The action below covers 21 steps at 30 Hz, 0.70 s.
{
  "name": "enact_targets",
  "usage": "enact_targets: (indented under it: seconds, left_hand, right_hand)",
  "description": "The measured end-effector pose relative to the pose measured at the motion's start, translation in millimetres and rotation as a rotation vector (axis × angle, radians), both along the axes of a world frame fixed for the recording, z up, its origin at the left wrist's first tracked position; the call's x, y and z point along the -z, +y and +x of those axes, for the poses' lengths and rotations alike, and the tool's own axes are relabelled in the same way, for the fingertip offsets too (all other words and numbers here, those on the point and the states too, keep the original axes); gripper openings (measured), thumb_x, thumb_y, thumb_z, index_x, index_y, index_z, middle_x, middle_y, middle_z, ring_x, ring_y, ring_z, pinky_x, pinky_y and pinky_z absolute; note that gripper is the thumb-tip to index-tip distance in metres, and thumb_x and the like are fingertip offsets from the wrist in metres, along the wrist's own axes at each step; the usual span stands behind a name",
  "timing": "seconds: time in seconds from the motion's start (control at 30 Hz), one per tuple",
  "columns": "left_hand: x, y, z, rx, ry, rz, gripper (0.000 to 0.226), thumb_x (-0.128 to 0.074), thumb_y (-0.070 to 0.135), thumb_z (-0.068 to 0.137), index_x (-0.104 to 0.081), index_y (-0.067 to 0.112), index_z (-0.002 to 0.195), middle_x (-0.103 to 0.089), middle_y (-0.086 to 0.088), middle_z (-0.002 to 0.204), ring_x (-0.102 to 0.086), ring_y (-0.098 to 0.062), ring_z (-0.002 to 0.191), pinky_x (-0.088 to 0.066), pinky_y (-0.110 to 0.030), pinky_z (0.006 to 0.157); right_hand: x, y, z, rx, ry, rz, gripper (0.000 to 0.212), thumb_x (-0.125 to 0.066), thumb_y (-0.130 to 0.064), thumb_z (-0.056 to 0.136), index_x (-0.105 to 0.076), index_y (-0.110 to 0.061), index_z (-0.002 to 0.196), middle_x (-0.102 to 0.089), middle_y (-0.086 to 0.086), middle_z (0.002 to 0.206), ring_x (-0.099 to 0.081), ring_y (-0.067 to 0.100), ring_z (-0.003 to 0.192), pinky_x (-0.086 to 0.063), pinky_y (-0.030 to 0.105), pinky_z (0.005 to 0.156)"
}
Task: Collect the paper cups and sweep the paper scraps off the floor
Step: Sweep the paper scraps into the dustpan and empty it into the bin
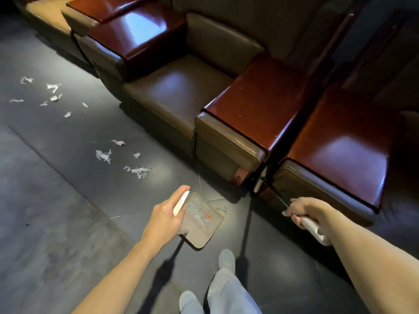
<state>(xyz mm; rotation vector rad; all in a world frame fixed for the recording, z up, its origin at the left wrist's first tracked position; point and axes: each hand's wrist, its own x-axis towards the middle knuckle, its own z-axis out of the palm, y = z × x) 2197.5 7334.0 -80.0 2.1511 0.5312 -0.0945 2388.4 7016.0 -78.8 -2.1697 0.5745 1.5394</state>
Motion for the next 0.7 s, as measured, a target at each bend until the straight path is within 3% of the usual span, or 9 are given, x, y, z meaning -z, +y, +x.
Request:
enact_targets:
  seconds: [0.07,0.13,0.23,0.3,0.37,0.43,0.53,0.63,0.7]
  left_hand:
    - [4,4,3,-0.055,-0.019,-0.006,0.052,-0.054,0.012,0.093,-0.045,0.057,0.118,-0.062,-0.003,0.084,-0.046,-0.012,0.060,-0.038,-0.015,0.059]
    - [9,6,8,-0.094,-0.028,-0.005,0.050,-0.055,0.010,0.092,-0.049,0.051,0.120,-0.064,-0.004,0.089,-0.050,-0.015,0.067,-0.038,-0.013,0.061]
    - [13,7,16,-0.134,-0.024,-0.004,0.049,-0.056,0.009,0.091,-0.050,0.047,0.122,-0.065,-0.002,0.098,-0.054,-0.017,0.077,-0.037,-0.007,0.067]
    - [14,5,21,-0.128,-0.017,-0.001,0.051,-0.055,0.010,0.092,-0.048,0.052,0.120,-0.065,-0.001,0.099,-0.053,-0.011,0.076,-0.038,-0.007,0.066]
    - [13,5,22,-0.098,-0.011,0.000,0.053,-0.054,0.011,0.092,-0.046,0.055,0.119,-0.065,-0.003,0.097,-0.051,-0.009,0.069,-0.039,-0.008,0.063]
    - [11,4,20,-0.065,-0.008,-0.008,0.054,-0.054,0.011,0.092,-0.046,0.056,0.119,-0.065,-0.006,0.098,-0.049,-0.012,0.066,-0.038,-0.009,0.063]
    - [7,1,15,-0.003,-0.013,-0.020,0.054,-0.053,0.009,0.092,-0.046,0.055,0.121,-0.065,-0.003,0.106,-0.056,-0.018,0.082,-0.041,-0.020,0.076]
    - [3,-2,8,0.030,-0.010,-0.020,0.054,-0.053,0.011,0.093,-0.045,0.055,0.122,-0.064,-0.001,0.108,-0.057,-0.022,0.087,-0.043,-0.031,0.078]
    - [1,-1,0,0.053,-0.015,-0.008,0.053,-0.053,0.011,0.093,-0.044,0.055,0.122,-0.065,0.000,0.108,-0.056,-0.020,0.086,-0.040,-0.028,0.075]
  right_hand:
    - [22,6,-4,-0.065,-0.003,0.004,0.069,-0.060,-0.011,0.094,-0.021,-0.014,0.150,-0.054,0.009,0.068,-0.050,0.017,0.055,-0.040,0.027,0.052]
    - [35,6,-5,-0.111,-0.006,0.020,0.081,-0.061,-0.010,0.092,-0.009,-0.018,0.154,-0.065,0.013,0.080,-0.060,0.019,0.063,-0.043,0.025,0.053]
    - [35,-2,-3,-0.087,0.075,-0.014,0.083,-0.058,-0.003,0.092,-0.007,-0.026,0.154,-0.064,0.007,0.062,-0.049,0.010,0.041,-0.042,0.021,0.040]
    - [34,-1,-16,-0.196,0.122,-0.052,0.082,-0.060,-0.007,0.092,-0.008,-0.023,0.154,-0.066,0.006,0.102,-0.045,0.008,0.058,-0.042,0.020,0.054]
    - [31,4,-30,-0.251,0.145,-0.051,0.081,-0.058,-0.008,0.093,-0.007,-0.021,0.154,-0.040,0.009,0.147,-0.047,0.011,0.073,-0.045,0.022,0.061]
    - [24,1,-37,-0.247,0.164,-0.027,0.082,-0.056,-0.006,0.094,-0.004,-0.022,0.154,-0.045,0.011,0.140,-0.053,0.011,0.068,-0.048,0.021,0.056]
    - [1,-10,-47,-0.182,0.137,-0.015,0.081,-0.058,-0.007,0.093,-0.007,-0.026,0.154,-0.057,0.006,0.102,-0.052,0.008,0.051,-0.046,0.019,0.047]
    - [-22,-13,-68,-0.197,0.084,-0.039,0.077,-0.059,-0.010,0.093,-0.014,-0.026,0.153,-0.056,0.009,0.124,-0.054,0.008,0.056,-0.048,0.020,0.053]
    - [-31,-14,-82,-0.185,0.072,-0.031,0.075,-0.059,-0.009,0.093,-0.016,-0.025,0.153,-0.063,0.009,0.110,-0.052,0.008,0.052,-0.047,0.019,0.050]
